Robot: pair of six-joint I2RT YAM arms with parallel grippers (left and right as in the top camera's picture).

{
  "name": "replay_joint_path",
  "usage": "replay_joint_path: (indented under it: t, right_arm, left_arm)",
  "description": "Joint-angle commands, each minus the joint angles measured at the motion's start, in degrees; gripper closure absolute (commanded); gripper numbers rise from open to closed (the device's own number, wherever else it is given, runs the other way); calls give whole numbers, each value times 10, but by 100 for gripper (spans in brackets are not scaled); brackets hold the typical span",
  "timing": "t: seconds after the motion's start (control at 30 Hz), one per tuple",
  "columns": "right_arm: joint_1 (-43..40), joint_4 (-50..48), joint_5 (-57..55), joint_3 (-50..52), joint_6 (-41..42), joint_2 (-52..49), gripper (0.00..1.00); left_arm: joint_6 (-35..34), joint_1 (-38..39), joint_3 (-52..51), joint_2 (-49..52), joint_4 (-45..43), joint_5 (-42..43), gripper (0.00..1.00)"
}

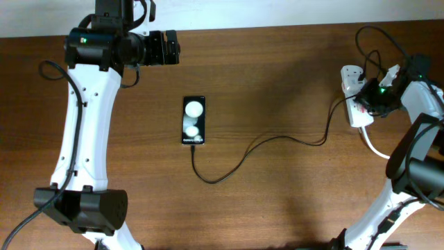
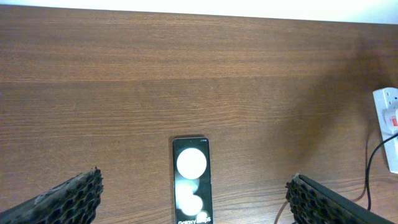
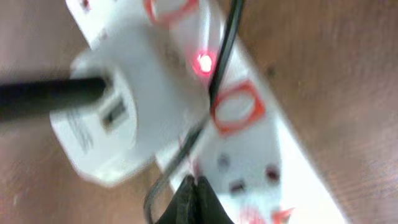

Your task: Plug charger to phone and switch on socket

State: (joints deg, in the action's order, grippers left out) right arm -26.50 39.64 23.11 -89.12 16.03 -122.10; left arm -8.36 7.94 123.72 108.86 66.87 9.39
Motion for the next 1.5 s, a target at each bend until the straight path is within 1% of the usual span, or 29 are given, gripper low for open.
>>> replay_joint_path:
  t: [0.0,0.07,0.1,0.17,0.23,0.27,0.3,0.33,0.43,0.47,0.5,0.53,0.6,0.67,0.8,0.9,0.97,1.07,1.1,1.17,1.2,1.27,1.33,1.37,1.4,1.47]
  right_arm:
    - [-6,31,19,4,-23,107,96]
    - [-4,59,31,4,-23,165,96]
    - [-3,86,60,4,-23,212,96]
    - [6,131,94,4,-54,273,96]
    - [30,194,97,4,-97,352,96]
    - [48,224,97,4,-109,402,96]
    - [59,237,97,4,-114,429,95]
    - [82,258,97,4,-116,475,90]
    - [144,304,97,4,-116,580,82]
    - [160,319,97,4,-115,609,68]
    - [170,335,97,4,-115,632,41]
    - [177,355,96,4,-115,655,1]
    - [179,391,97,4,-115,699,1]
    - [179,400,97,4,-115,726,1]
    - [179,418,56,4,-116,740,1]
    - [179,411,33,5,-115,739,1]
    - [178,372,14,12,-116,743,1]
    - [179,276,-28,70,-116,787,1]
    - [179,219,-60,119,-116,822,1]
    - [179,153,-97,191,-116,869,1]
    - [179,91,-130,268,-116,918,1]
    - [183,26,-168,348,-116,966,1]
    - [196,-70,-207,452,-116,1023,1]
    - [201,-103,-211,484,-116,1039,1]
    - [207,-166,-214,542,-115,1065,1]
    - [215,-260,-214,636,-115,1100,1]
  left_arm:
    - [3,-2,1,3,1,-4,1]
    - [3,-2,1,3,1,-4,1]
    - [3,-2,1,3,1,-4,1]
    - [3,-2,1,3,1,-4,1]
    - [3,-2,1,3,1,-4,1]
    - [3,-2,1,3,1,-4,1]
    - [3,-2,1,3,1,-4,1]
    - [3,-2,1,3,1,-4,1]
    - [3,-2,1,3,1,-4,1]
    - [3,-2,1,3,1,-4,1]
    - [3,-2,1,3,1,-4,1]
    - [3,-2,1,3,1,-4,1]
    - [3,-2,1,3,1,-4,1]
    - [3,-2,1,3,1,-4,1]
    - [3,-2,1,3,1,-4,1]
    - [3,-2,1,3,1,-4,1]
    - [3,-2,1,3,1,-4,1]
    - [3,-2,1,3,1,-4,1]
    - [3,-2,1,3,1,-4,1]
    - [3,-2,1,3,1,-4,1]
    - [3,-2,1,3,1,-4,1]
    - [3,-2,1,3,1,-4,1]
    - [3,-2,1,3,1,-4,1]
    - [3,-2,1,3,1,-4,1]
    - [3,-2,1,3,1,-4,1]
    - [3,-2,1,3,1,-4,1]
